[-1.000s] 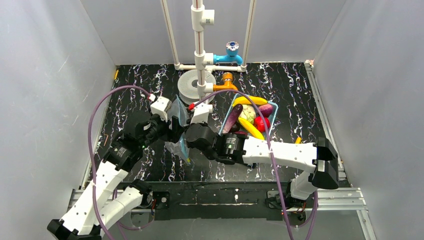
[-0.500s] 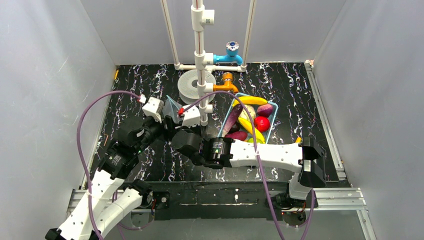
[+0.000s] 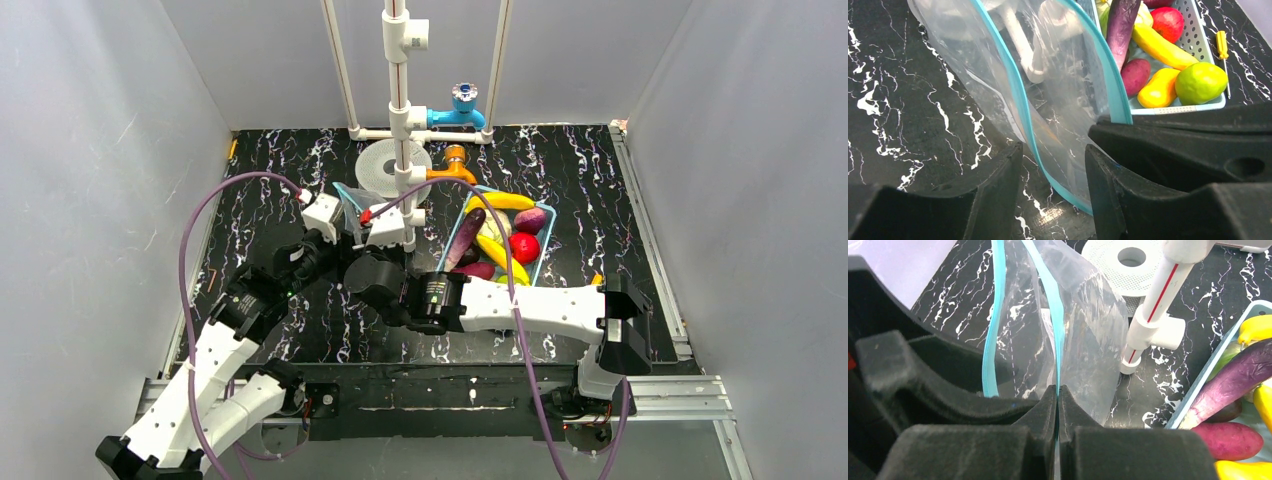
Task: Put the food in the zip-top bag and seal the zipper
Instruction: Open the zipper of the food storage bag.
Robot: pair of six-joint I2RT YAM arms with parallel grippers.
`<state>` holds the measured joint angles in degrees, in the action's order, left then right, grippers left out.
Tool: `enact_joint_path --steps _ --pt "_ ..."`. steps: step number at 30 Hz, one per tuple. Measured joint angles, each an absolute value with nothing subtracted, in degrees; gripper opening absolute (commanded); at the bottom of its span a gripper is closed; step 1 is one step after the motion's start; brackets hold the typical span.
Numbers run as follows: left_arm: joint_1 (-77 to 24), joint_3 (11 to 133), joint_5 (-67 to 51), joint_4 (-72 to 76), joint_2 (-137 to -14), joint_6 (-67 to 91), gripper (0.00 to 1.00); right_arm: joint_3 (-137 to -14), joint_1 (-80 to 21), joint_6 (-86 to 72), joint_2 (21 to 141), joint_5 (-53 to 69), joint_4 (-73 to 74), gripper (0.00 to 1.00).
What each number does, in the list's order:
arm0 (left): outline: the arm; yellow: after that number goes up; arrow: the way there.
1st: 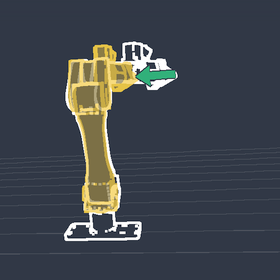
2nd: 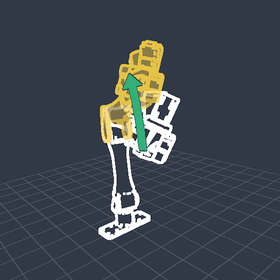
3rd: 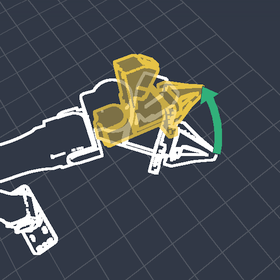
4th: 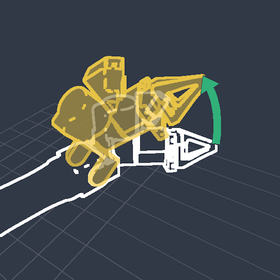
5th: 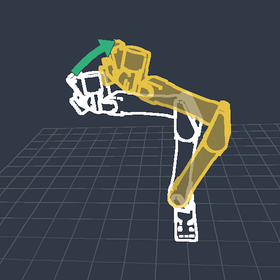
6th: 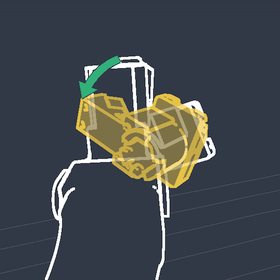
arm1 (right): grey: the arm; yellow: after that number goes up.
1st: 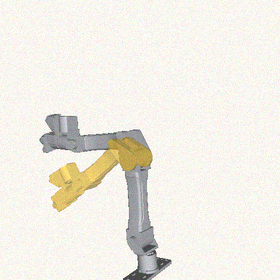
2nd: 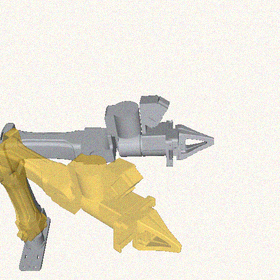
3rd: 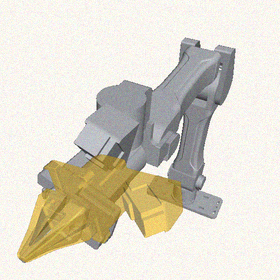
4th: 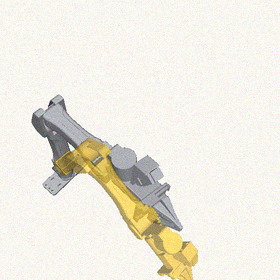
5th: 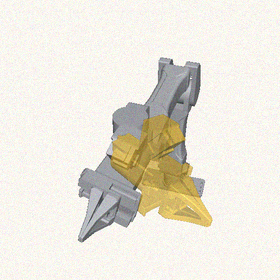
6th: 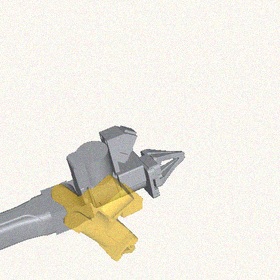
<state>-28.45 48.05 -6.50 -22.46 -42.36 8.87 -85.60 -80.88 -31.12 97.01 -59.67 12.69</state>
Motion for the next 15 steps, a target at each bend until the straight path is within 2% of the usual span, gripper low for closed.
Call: enact_joint_path --steps 7,10,15 --pt "-28.53 48.05 -6.69 -22.89 -42.25 8.50 0.12 -85.39 -78.81 -31.07 96.81 -58.54 10.68 0.01" --pt "-28.53 48.05 -5.75 -23.19 -41.88 8.31 0.03 -84.26 -78.27 -31.15 96.07 -56.84 9.27 0.01" --pt "-28.58 48.05 -1.11 -24.57 -40.43 8.10 0.00 -83.22 -78.22 -31.95 95.74 -53.55 8.59 0.01"
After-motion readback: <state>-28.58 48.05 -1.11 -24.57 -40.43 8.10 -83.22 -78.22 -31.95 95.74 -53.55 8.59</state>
